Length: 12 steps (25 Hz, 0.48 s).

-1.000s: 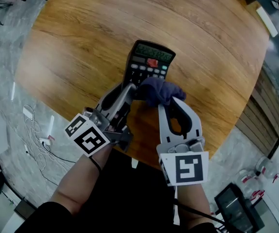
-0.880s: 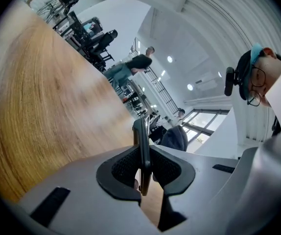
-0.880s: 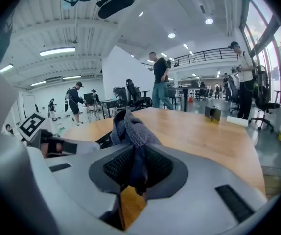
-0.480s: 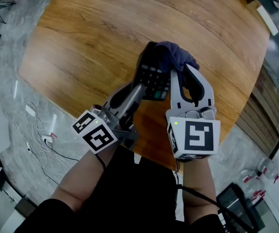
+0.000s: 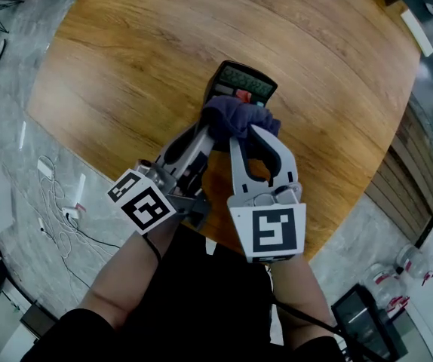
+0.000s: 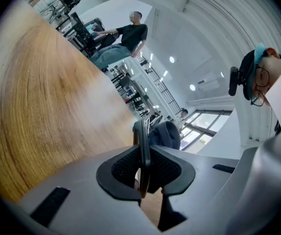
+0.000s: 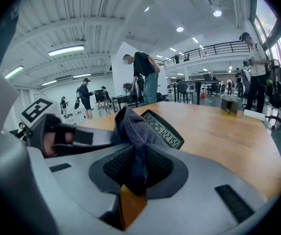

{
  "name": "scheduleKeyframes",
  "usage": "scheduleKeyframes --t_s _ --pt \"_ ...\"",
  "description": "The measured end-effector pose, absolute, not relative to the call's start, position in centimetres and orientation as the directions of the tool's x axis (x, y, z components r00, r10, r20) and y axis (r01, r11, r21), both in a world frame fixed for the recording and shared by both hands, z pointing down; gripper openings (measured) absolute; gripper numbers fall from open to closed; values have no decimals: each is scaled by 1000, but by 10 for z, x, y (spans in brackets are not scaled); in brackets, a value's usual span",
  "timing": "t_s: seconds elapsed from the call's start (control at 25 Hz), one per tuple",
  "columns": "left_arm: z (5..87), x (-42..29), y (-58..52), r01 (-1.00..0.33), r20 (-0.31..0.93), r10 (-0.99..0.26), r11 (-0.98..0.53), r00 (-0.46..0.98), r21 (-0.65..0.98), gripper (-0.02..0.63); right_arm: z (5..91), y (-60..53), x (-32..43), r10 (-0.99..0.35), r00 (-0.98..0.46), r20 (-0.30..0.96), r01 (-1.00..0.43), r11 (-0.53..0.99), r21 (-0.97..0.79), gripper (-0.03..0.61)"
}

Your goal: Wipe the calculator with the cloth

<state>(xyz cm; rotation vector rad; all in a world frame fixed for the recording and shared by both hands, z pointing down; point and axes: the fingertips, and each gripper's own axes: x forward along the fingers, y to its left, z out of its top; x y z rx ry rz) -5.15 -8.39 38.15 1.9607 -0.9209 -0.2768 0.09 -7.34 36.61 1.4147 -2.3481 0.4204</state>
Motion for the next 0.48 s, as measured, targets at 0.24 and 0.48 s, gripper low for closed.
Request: scheduleKeyframes --t_s 0.24,0.48 --pt "383 -62 -91 -498 162 -718 -283 676 820 68 374 -33 -22 -721 -493 487 -859 494 -138 64" --pt "377 -55 -84 -506 152 -700 -331 698 796 69 351 -49 18 -790 -411 455 -908 396 -133 64"
